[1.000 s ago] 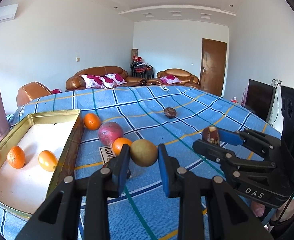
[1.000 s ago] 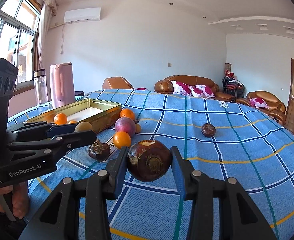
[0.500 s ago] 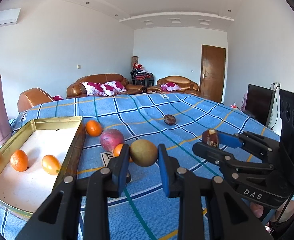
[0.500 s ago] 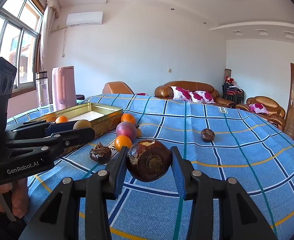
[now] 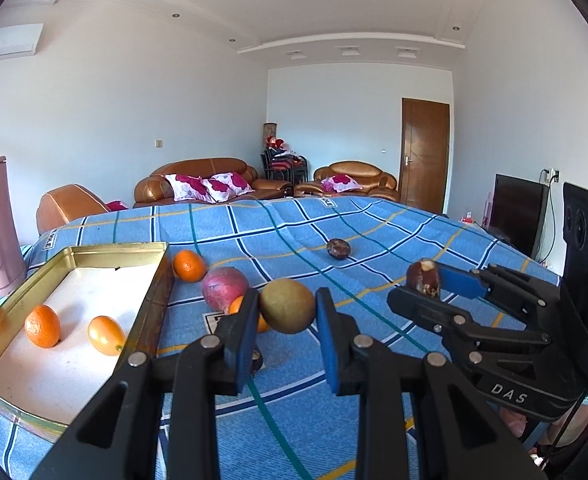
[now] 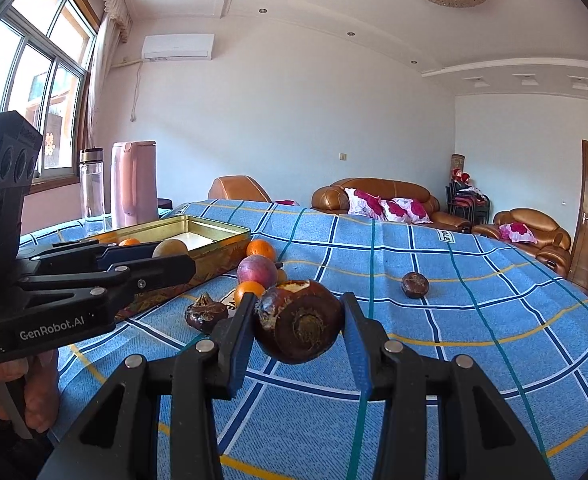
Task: Organize fruits
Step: 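Carry both held fruits back toward the gold tin tray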
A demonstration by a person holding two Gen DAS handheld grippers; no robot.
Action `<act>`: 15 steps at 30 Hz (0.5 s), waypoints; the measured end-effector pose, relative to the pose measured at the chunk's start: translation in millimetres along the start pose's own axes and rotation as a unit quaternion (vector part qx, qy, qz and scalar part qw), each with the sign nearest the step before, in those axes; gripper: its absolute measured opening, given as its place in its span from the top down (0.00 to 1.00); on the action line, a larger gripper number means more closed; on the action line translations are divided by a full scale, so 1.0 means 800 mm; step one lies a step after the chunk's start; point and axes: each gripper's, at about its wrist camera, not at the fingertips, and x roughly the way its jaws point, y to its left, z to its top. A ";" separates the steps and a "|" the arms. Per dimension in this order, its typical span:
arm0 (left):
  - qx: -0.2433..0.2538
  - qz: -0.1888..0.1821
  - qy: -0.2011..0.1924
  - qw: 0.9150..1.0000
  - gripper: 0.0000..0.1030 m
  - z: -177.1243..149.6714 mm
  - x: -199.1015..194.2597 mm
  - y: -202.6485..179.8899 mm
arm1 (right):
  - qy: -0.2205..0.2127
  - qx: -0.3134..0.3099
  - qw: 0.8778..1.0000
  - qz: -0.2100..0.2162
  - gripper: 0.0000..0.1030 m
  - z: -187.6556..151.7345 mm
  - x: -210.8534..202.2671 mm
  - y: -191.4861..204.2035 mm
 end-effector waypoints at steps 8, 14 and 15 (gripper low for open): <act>0.005 0.006 -0.015 1.000 0.71 -0.001 -0.007 -0.003 | -0.017 -0.007 1.000 0.003 0.58 -0.002 -0.008 0.003; 0.005 0.009 -0.019 1.000 0.71 0.000 -0.009 -0.002 | -0.024 -0.008 1.000 0.001 0.58 -0.002 -0.011 0.003; 0.004 0.009 -0.019 1.000 0.71 0.000 -0.009 -0.002 | -0.025 -0.008 1.000 0.001 0.58 -0.003 -0.012 0.004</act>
